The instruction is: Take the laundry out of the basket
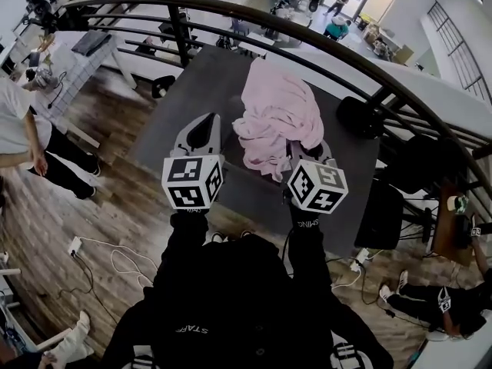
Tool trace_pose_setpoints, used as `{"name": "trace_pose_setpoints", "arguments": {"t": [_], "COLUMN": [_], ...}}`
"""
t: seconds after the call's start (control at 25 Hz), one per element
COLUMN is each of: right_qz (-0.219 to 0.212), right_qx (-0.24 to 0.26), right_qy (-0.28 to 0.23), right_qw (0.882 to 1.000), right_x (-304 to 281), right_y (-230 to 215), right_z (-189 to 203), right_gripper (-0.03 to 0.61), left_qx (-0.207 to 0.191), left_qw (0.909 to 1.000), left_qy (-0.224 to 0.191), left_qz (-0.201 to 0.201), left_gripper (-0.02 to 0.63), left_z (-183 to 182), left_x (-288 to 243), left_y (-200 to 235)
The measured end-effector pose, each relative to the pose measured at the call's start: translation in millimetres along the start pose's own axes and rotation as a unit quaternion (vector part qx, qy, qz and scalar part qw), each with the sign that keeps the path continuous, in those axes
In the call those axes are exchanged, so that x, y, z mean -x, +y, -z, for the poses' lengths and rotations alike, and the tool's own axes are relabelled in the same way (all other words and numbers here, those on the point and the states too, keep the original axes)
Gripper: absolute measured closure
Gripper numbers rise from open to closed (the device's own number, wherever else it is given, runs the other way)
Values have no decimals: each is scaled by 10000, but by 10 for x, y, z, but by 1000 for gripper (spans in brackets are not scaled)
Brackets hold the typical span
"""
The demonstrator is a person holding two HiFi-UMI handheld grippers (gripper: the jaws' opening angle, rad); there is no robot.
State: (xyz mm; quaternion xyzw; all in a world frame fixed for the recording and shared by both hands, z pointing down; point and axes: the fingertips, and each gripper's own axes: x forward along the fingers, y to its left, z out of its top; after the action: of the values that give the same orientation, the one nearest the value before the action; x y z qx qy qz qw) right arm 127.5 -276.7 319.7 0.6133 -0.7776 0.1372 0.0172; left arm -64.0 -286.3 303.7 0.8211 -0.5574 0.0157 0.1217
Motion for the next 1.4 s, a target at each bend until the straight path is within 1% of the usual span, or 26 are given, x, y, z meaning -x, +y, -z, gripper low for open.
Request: {"name": "trace_pose_setpoints", "arguments": {"t": [0.32,0.6,0.88,1.4], "right_qz": [-53,36,131,234], "right_qx": [-216,-111,94,137], "right_qy": [-694,-995,-1192,-1264], "right_qw": [9973,9950,9927,9916], "right_x": [186,263,313,407], "right_y": [125,103,114,112], "right_z": [-385,-567,-657,-665], "right_gripper": [465,465,465,465], "left_qx": [-181,-246,-311,-338], "left_qw": [9991,9981,9975,9975], "left_qy": [-363,-537,-570,-551], "left_qz": [83,177,262,269], "left_gripper": [615,615,615,615], "left_z": [-243,-352,-363,-348], "left_x": [67,-17,-79,-36], "left_y": [-93,-224,-335,-348]}}
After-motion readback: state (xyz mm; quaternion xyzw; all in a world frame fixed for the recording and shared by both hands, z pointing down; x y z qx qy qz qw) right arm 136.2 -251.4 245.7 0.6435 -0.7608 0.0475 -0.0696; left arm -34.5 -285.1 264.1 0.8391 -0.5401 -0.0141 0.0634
